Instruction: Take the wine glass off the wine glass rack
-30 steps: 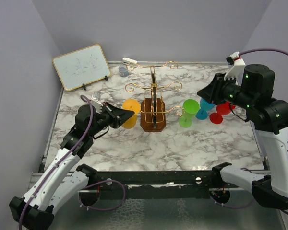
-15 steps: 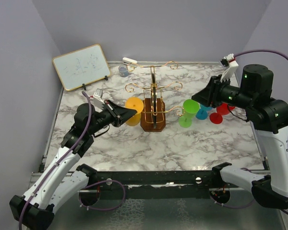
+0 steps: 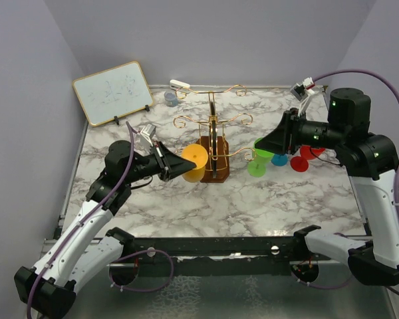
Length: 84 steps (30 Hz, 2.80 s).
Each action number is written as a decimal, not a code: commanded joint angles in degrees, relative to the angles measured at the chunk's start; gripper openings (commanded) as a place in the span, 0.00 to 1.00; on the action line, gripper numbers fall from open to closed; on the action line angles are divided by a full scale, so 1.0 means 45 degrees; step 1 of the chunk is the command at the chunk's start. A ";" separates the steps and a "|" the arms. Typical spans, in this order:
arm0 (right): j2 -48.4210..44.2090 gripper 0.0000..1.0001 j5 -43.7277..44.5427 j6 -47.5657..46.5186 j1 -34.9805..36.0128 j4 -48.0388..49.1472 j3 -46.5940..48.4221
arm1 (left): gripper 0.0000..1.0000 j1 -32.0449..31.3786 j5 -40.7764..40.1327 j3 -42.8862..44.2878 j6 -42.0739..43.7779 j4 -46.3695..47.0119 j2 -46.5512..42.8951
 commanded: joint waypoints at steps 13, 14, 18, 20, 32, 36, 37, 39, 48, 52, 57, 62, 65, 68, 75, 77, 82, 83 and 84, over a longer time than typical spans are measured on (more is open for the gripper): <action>0.0083 0.30 -0.3049 0.0974 -0.0028 0.1015 0.0058 | 0.00 -0.0005 0.3535 0.3619 0.1124 -0.0993 -0.0571; 0.0093 0.30 -0.3028 0.0977 -0.0028 0.0966 0.0111 | 0.00 -0.0007 0.3609 0.3931 0.1147 -0.1164 -0.0573; 0.0073 0.30 -0.2993 0.0972 -0.0028 0.0884 0.0324 | 0.00 -0.0005 0.3715 0.4677 0.0775 -0.1324 -0.0771; 0.0055 0.30 -0.3091 0.0940 -0.0028 0.0938 0.0437 | 0.00 -0.0005 0.3650 0.4962 0.0732 -0.1209 -0.0795; 0.0580 0.45 -0.5445 0.0659 0.1056 0.2757 0.0872 | 0.00 -0.0069 0.4341 0.6259 0.4835 -0.0569 0.2403; 0.0717 0.44 -0.4803 0.0229 0.1403 0.2343 0.0942 | 0.00 -0.0295 0.4042 0.7268 0.5993 -0.1414 0.3503; 0.0827 0.43 -0.4668 0.0171 0.1523 0.2272 0.0890 | 0.00 -0.0370 0.4012 0.7524 0.6114 -0.1525 0.3774; 0.1134 0.41 -0.4259 -0.0044 0.1810 0.2019 0.0849 | 0.00 -0.0636 0.3990 0.7760 0.6245 -0.1551 0.4269; 0.2372 0.40 -0.2104 -0.0593 0.3141 0.0978 0.1836 | 0.00 -0.1630 0.3809 0.9129 0.6741 -0.1958 0.5301; 0.2613 0.39 -0.1766 -0.0724 0.3193 0.0743 0.2388 | 0.00 -0.1953 0.3850 0.9447 0.6777 -0.1970 0.5377; 0.2723 0.30 -0.1947 -0.0649 0.3375 0.1022 0.2494 | 0.00 -0.2285 0.3697 0.9525 0.6752 -0.2058 0.5525; 0.2626 0.01 -0.1247 -0.0866 0.3505 0.0928 0.2362 | 0.04 -0.2406 0.3202 0.9586 0.6833 -0.2395 0.5605; 0.2188 0.01 -0.0193 -0.1160 0.3505 0.1017 0.2018 | 0.25 -0.2407 0.2059 0.9798 0.6981 -0.3215 0.5369; 0.1519 0.01 0.1269 -0.1798 0.3507 0.1265 0.1467 | 0.35 -0.2404 0.0388 1.0138 0.7060 -0.4512 0.4928; -0.0366 0.01 0.5476 -0.4487 0.3578 0.3481 -0.1330 | 0.45 -0.2407 -0.2259 0.8775 0.5542 -0.4870 0.2601; -0.1057 0.01 0.6168 -0.5335 0.3694 0.4892 -0.2506 | 0.45 -0.2407 -0.2408 0.8252 0.4875 -0.4571 0.2145; -0.1554 0.01 0.7693 -0.7039 0.4389 0.7284 -0.3731 | 0.46 -0.2407 -0.2201 0.7396 0.3457 -0.3903 0.1781; -0.1532 0.01 0.7998 -0.7466 0.4664 0.7563 -0.3822 | 0.47 -0.2407 -0.2147 0.7272 0.3197 -0.3672 0.1767; -0.1569 0.01 0.8219 -0.8096 0.4938 0.7981 -0.4029 | 0.47 -0.2407 -0.2148 0.7217 0.2983 -0.3535 0.1797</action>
